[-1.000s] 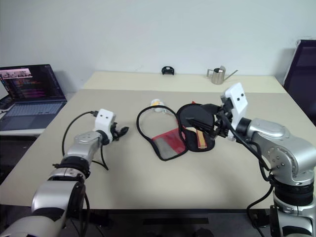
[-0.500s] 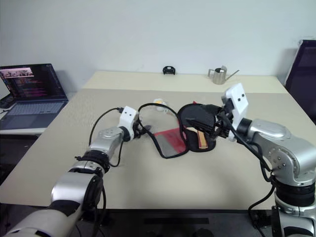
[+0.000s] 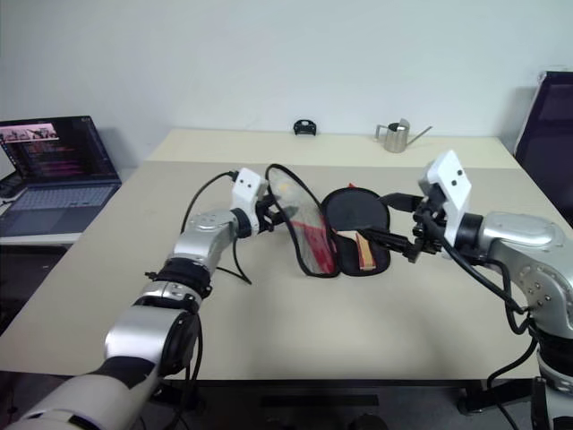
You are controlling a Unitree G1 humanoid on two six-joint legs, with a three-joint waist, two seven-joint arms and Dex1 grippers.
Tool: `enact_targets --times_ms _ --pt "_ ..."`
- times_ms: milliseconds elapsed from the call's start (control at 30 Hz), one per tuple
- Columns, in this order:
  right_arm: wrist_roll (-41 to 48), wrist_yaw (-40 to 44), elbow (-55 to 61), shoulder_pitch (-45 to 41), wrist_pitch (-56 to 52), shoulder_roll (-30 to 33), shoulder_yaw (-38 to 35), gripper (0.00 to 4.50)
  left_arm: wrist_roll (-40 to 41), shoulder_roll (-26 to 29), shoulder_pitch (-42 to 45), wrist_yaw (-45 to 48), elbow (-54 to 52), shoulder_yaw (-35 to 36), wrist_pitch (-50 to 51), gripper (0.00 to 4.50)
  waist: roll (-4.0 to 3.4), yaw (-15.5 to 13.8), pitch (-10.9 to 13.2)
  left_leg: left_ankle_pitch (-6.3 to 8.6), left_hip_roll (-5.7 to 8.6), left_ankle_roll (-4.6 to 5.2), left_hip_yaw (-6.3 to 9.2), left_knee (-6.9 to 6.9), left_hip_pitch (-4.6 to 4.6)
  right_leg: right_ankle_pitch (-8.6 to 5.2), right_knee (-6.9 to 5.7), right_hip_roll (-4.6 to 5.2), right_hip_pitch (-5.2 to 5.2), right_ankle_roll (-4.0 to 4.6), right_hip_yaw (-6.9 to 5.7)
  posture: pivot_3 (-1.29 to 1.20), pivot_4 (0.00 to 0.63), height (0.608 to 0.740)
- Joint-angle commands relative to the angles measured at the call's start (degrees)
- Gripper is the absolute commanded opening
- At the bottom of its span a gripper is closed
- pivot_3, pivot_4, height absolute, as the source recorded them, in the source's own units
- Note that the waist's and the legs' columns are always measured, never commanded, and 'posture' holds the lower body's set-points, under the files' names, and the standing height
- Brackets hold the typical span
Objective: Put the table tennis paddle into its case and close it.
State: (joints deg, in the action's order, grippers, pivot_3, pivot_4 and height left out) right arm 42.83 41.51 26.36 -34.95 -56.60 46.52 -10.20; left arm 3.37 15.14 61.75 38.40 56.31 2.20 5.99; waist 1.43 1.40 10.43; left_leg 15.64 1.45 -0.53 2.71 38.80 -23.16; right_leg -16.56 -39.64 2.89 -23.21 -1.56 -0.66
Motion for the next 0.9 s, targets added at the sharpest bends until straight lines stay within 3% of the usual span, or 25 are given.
enact_targets --times_ms 33,300,500,700,900 --pt "0.0 0.9 -0.1 -0.6 2.1 1.7 -2.1 4.08 0.6 -2.7 2.0 0.7 -1.9 -0.8 -0.1 3.08 0.01 -0.1 0.0 0.0 0.0 0.0 0.0 0.0 0.0 0.0 0.0 0.0 0.0 0.0 0.0 0.0 0.15 0.74" --pt "0.6 -0.3 0.4 -0.1 2.1 2.3 -2.6 4.08 -0.2 -11.1 7.4 -3.9 5.8 -0.8 -3.8 3.08 0.05 -0.2 0.0 0.0 0.0 0.0 0.0 0.01 -0.04 0.0 0.02 0.0 0.0 0.0 -0.01 0.0 0.15 0.74" --pt "1.3 -1.4 1.4 0.7 1.4 2.3 -3.3 4.08 0.5 -14.5 10.6 -4.1 10.0 0.1 -5.9 3.08 0.06 -0.2 0.0 0.0 0.0 0.0 -0.01 0.01 -0.04 0.0 0.03 0.0 0.0 0.0 -0.01 0.0 0.15 0.74" --pt "0.8 -2.8 1.0 2.0 1.6 2.3 -3.4 4.08 1.6 -12.2 10.1 0.1 9.3 1.3 -6.9 3.08 0.06 -0.2 0.0 0.0 0.0 0.0 -0.01 0.0 -0.03 0.0 0.01 0.0 0.0 0.0 -0.01 0.0 0.15 0.74" --pt "-2.0 -5.5 -3.0 2.7 2.5 0.6 -1.8 4.08 5.2 -6.4 6.2 11.2 2.9 3.1 -6.3 3.08 0.05 0.1 0.0 -0.01 -0.01 -0.01 -0.02 0.0 0.0 0.0 -0.01 -0.01 0.0 0.0 0.0 0.0 0.15 0.74"
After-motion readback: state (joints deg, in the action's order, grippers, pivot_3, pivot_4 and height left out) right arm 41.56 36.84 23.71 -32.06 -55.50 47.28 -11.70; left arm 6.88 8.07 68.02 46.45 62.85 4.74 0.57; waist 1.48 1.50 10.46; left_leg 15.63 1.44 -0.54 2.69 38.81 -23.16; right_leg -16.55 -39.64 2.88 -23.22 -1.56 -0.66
